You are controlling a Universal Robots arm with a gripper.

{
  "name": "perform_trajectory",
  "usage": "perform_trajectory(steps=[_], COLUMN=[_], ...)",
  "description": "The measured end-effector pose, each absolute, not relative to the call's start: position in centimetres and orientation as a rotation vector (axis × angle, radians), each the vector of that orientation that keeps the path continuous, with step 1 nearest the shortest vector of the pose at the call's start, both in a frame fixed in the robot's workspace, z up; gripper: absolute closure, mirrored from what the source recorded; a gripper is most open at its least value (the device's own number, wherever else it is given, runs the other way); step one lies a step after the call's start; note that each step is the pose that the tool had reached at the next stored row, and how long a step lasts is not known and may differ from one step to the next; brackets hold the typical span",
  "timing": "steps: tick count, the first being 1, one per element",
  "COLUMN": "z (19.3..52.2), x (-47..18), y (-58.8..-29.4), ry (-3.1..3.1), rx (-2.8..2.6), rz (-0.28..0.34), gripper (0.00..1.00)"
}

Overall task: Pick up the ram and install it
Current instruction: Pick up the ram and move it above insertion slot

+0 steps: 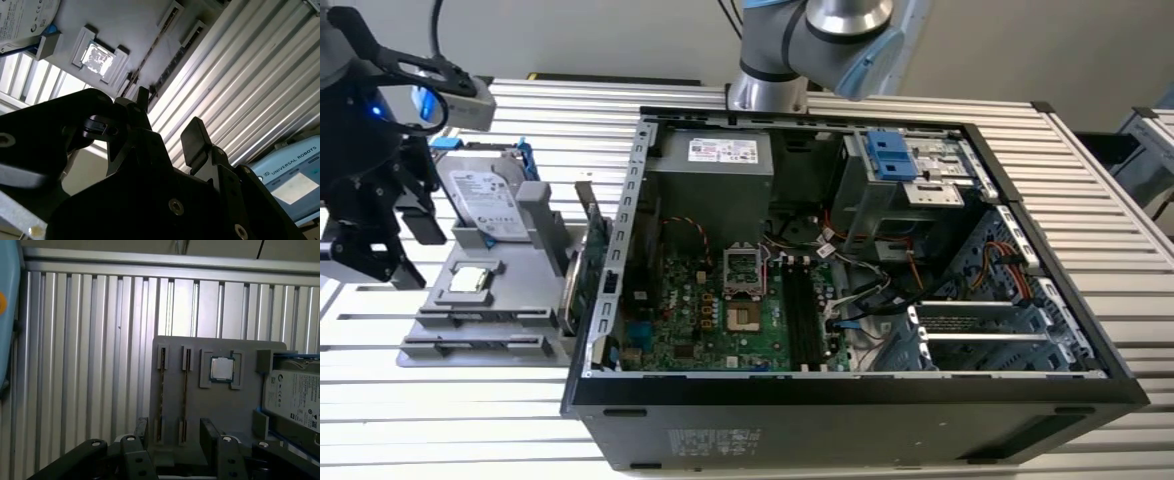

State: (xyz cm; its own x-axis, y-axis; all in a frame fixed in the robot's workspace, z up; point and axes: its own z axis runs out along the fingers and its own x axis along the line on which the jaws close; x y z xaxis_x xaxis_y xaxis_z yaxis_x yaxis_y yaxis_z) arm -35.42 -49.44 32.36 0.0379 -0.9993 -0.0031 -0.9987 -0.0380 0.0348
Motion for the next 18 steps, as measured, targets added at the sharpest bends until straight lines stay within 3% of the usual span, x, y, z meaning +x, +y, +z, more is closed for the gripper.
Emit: perform_trajectory(steps=[18], z=[31.2], x=[-35.4], y=[-49.4], ry=[-2.163], rx=[2.247], rz=[-0.041], gripper=[0.00])
